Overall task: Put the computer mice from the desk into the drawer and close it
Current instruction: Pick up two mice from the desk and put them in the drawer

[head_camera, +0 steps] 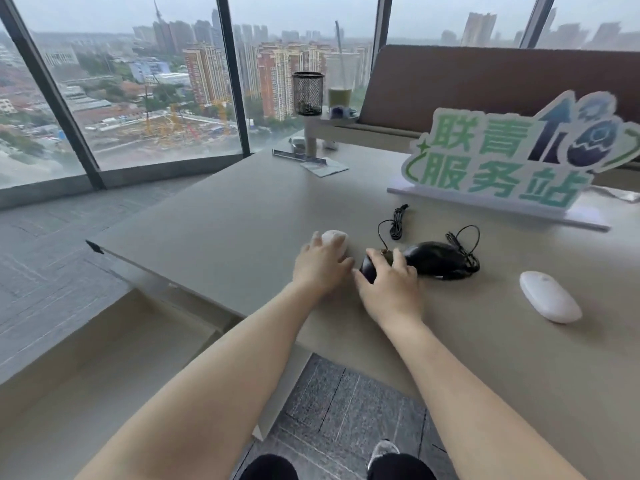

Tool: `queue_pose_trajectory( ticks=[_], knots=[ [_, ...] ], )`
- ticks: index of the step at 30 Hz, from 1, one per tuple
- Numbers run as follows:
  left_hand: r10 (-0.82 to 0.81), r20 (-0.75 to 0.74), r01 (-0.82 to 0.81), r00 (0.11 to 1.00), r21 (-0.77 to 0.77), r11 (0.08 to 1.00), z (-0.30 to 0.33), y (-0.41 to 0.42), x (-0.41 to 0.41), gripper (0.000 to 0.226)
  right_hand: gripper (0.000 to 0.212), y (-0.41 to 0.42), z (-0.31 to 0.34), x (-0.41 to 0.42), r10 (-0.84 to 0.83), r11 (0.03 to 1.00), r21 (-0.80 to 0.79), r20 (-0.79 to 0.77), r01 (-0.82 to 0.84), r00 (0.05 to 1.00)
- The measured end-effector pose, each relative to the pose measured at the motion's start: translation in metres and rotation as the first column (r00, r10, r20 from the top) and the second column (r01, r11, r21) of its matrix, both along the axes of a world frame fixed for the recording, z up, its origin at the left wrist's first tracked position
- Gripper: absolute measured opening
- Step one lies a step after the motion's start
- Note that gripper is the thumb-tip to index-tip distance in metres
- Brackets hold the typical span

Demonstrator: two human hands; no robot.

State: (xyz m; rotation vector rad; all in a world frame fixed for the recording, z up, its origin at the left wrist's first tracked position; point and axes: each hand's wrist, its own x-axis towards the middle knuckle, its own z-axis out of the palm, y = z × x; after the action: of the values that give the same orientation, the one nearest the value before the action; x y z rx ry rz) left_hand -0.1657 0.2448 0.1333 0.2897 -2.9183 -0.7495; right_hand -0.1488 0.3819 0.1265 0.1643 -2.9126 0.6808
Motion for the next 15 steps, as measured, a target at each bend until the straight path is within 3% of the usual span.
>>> queue_pose_trajectory(
  ticks=[5,7,9,12,15],
  knots=[
    [0.062,-0.138,-0.079,0.989,-0.122,0.989,-0.007,-0.005,0.004,0.042,0.033,-0.002,0.004,-0.002,0.029,0.999,-0.04,-0.071,-0.032,0.997],
    [0.12,-0.183,-0.125,0.976,-0.014,0.992,-0.005,-0.017,0.017,0.043,0.035,-0.003,0.004,0.001,0.073,0.993,-0.085,-0.111,-0.083,0.991],
    [0.187,-0.265,-0.157,0.946,0.128,0.979,0.001,-0.036,0.037,0.045,0.037,-0.007,0.011,0.01,0.121,0.96,-0.228,-0.196,-0.165,0.973],
    [0.324,-0.407,-0.229,0.854,0.265,0.937,0.018,-0.075,0.083,0.044,0.04,-0.028,0.041,0.039,0.165,0.84,-0.452,-0.312,-0.299,0.936],
    [0.454,-0.462,-0.317,0.762,0.346,0.883,0.036,-0.117,0.137,0.043,0.044,-0.064,0.077,0.078,0.257,0.704,-0.544,-0.405,-0.457,0.878]
  ],
)
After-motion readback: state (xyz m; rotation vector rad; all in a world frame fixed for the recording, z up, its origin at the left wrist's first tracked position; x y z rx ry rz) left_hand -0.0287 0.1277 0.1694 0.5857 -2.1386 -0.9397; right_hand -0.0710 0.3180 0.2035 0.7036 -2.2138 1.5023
